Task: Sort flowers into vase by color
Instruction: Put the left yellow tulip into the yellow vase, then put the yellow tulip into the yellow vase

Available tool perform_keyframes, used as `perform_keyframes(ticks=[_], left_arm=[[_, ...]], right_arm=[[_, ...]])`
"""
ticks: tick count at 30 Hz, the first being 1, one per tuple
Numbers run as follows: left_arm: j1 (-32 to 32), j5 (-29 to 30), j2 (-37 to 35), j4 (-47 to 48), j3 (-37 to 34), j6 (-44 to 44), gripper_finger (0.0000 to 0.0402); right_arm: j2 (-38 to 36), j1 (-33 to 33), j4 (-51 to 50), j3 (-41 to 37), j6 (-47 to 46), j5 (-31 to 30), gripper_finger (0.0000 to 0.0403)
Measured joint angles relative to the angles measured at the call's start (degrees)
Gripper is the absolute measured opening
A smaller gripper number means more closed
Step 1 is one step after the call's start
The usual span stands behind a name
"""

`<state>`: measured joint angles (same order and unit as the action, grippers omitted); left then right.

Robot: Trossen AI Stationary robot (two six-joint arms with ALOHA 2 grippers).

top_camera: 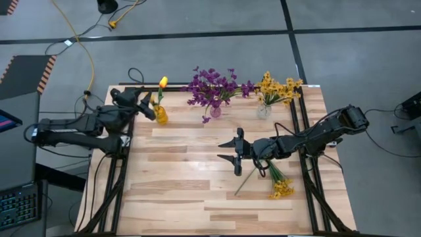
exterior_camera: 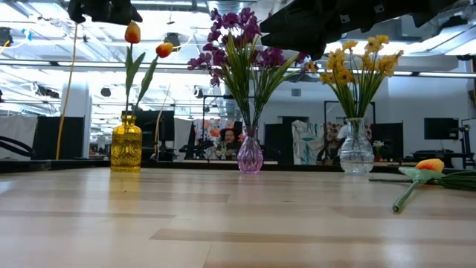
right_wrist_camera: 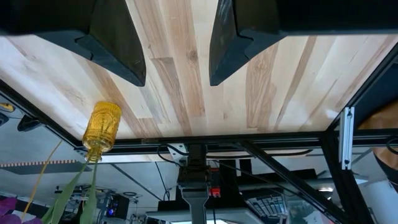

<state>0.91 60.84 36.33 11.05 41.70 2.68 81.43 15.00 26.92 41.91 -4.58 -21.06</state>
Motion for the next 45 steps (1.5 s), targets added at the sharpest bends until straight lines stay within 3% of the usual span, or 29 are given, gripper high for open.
perform_keyframes(ticks=[7, 20, 30, 45], left_arm=[[-0.02, -6.95, -1.86, 0.31, 1.32, -0.38, 0.0163], [-0.12, -9.03, -5.07, 0.21, 1.43, -3.45, 0.0163], [-2.07, -25.16, -5.0, 0.17, 1.46, -3.72, 0.0163], [-7.09, -42.71, -4.74, 0.22, 1.46, -1.13, 0.0163]], right_arm=[[0.0, 0.0, -0.02, 0.0, 0.0, 0.0, 0.0202], [0.0, 0.0, 0.02, 0.0, 0.0, 0.0, 0.0202], [0.0, 0.83, 0.02, 0.0, -0.02, 0.03, 0.0202], [-0.26, 3.95, -2.77, 0.0, -0.11, 0.01, 0.0202]])
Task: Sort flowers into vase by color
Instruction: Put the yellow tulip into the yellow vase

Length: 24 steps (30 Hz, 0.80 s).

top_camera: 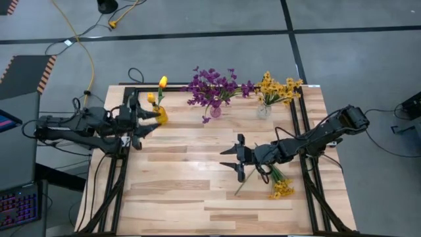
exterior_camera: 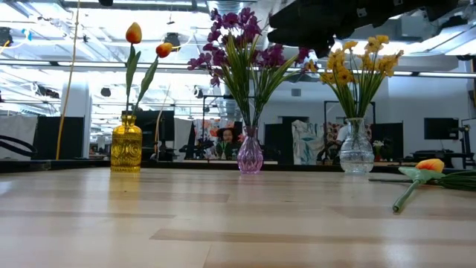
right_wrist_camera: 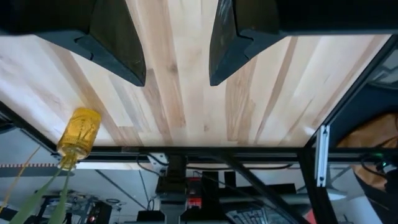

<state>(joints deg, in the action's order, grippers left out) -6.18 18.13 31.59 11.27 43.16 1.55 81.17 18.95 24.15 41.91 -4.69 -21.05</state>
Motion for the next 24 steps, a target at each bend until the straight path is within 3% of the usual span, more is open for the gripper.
perform_keyframes(ticks=[7, 24], left_arm=[[-3.86, -2.78, 2.92, -0.13, 0.0, -0.2, 0.0163], [-8.43, -2.56, 22.35, -6.33, -0.07, 0.0, 0.0163]], right_arm=[[-2.54, 1.8, -5.84, 0.0, -3.27, 0.02, 0.0202], [-15.76, 6.28, -37.52, 0.02, -41.12, 0.08, 0.0202]])
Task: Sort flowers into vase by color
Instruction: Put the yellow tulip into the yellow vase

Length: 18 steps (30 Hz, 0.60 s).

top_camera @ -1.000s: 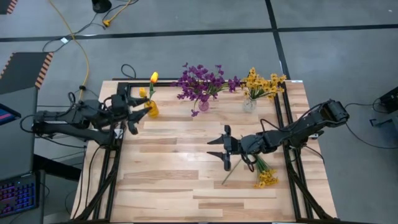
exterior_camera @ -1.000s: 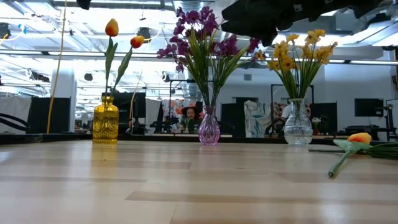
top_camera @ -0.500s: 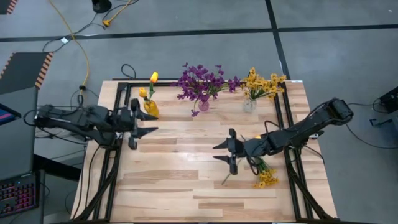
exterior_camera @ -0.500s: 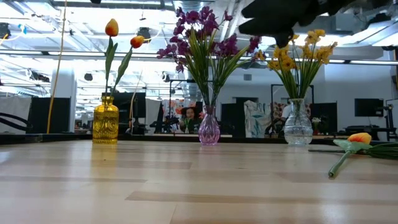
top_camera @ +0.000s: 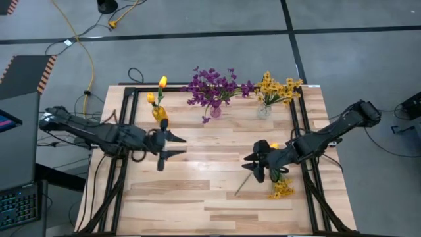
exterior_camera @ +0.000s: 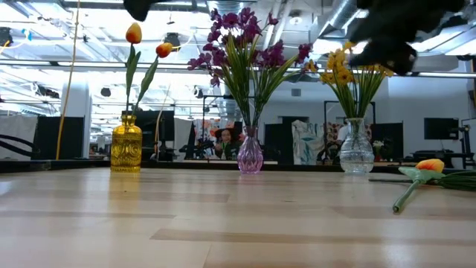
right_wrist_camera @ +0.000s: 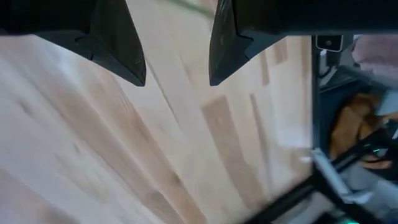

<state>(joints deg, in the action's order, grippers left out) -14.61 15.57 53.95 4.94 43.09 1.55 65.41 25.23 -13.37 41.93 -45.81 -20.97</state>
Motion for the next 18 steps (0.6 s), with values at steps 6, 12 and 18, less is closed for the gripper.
perform_keyframes(ticks=[6, 12, 18], left_arm=[[0.02, 0.06, 7.34, -3.93, 0.0, 0.72, 0.0163], [0.04, 0.04, 13.47, -7.57, 0.0, 0.47, 0.0163], [0.04, 0.05, 17.71, -9.93, 0.0, 0.51, 0.0163]], right_arm=[[-0.15, -0.15, -13.74, 0.0, -17.15, 0.0, 0.0202], [0.06, -0.15, -29.48, 0.0, -35.4, -0.07, 0.0202], [2.96, -0.17, -36.59, 0.0, -44.7, -0.09, 0.0202]])
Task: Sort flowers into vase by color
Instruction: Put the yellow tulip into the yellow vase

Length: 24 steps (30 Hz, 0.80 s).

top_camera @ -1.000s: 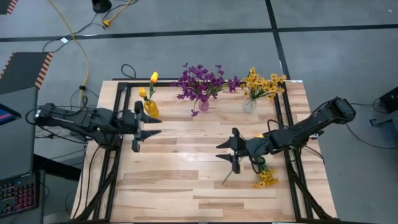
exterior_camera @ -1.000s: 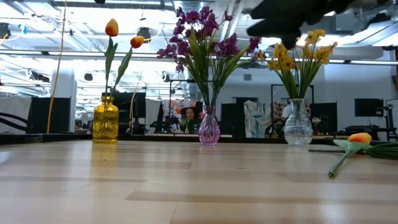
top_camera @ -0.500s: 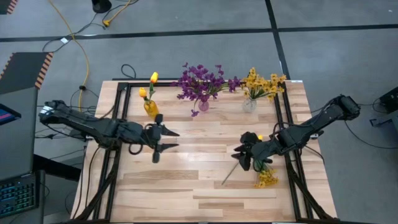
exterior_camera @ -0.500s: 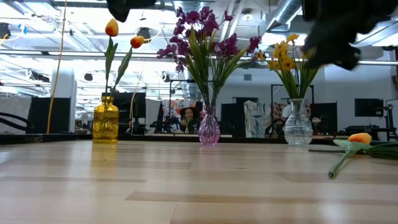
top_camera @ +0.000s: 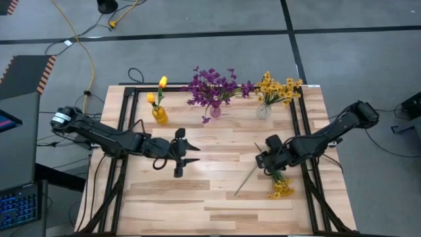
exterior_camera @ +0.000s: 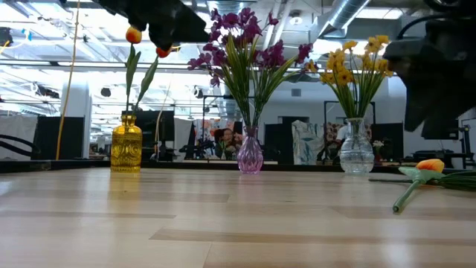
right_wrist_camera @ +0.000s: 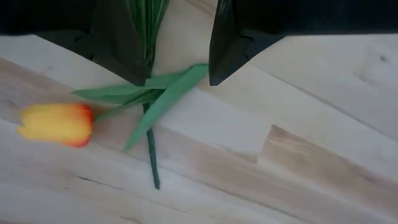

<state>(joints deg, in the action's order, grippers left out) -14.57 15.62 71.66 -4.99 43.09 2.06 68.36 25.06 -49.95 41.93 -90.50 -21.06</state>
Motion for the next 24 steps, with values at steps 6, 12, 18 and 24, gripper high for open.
perform_keyframes(ticks=[6, 12, 18, 24], left_arm=[[0.02, 0.04, 1.53, -1.35, 0.02, 0.05, 0.0163], [0.02, 0.04, 1.55, -2.53, 0.0, -0.48, 0.0163], [0.02, 0.06, 1.55, -3.09, 0.0, -0.87, 0.0163], [0.02, 0.09, 1.55, -3.13, 0.0, -0.85, 0.0163]], right_arm=[[5.05, -0.14, -1.25, 0.0, -4.1, 0.0, 0.0202], [11.18, -1.03, -1.21, 0.0, -6.06, 0.0, 0.0202], [15.93, -2.8, -0.63, 0.0, -6.99, 0.0, 0.0202], [19.23, -4.31, 0.19, 0.0, -7.03, 0.02, 0.0202]])
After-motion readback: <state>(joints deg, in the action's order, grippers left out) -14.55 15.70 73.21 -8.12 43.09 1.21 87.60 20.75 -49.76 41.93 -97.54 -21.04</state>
